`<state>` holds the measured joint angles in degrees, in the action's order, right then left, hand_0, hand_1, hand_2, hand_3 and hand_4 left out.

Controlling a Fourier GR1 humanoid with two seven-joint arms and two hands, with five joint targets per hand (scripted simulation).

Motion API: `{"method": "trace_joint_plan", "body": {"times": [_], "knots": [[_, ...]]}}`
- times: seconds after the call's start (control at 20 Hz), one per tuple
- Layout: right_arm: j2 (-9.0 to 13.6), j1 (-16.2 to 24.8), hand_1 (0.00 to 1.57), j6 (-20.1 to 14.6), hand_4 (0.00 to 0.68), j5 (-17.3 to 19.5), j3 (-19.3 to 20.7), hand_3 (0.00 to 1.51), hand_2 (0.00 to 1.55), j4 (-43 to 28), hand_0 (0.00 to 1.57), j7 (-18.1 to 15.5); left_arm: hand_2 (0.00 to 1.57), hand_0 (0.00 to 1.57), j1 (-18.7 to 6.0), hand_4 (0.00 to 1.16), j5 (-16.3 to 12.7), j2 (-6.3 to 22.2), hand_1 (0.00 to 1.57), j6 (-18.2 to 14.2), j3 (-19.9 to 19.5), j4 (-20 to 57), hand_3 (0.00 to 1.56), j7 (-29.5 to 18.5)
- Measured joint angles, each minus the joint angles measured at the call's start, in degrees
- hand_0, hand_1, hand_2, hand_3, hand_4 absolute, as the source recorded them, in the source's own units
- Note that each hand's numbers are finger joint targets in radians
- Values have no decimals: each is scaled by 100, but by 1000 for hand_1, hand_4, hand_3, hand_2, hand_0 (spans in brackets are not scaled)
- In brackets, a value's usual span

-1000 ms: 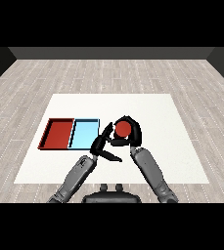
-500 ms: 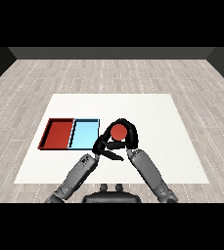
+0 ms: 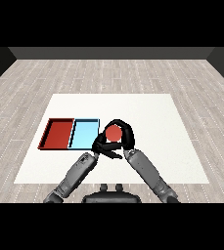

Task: Pick the red can and put it in the red box

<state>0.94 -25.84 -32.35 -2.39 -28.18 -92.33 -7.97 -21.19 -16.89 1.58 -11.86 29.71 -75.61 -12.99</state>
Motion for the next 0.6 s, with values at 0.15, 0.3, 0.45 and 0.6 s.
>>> {"method": "trace_joint_plan", "body": {"times": [0.15,0.3,0.45,0.6], "knots": [[-8,-156,1571,-184,630,-139,-137,1399,1474,160,1571,-73,1571,1571,122,1141,-109,-16,1571,-585,46,-48,1502,-189],[-3,-234,1571,-145,626,-310,-74,1404,1474,320,1571,-229,1571,1571,27,1117,-265,-10,1571,-1274,126,22,1524,-189],[-10,-163,1571,-110,624,-366,-83,1397,1467,261,1571,-291,1571,1571,-169,1126,-320,0,1571,-1589,71,67,1496,90],[5,-105,1571,-67,638,-352,-42,1404,1474,110,1571,-182,1571,1571,-90,1123,-209,17,1571,-1638,19,-52,1497,196]]}}
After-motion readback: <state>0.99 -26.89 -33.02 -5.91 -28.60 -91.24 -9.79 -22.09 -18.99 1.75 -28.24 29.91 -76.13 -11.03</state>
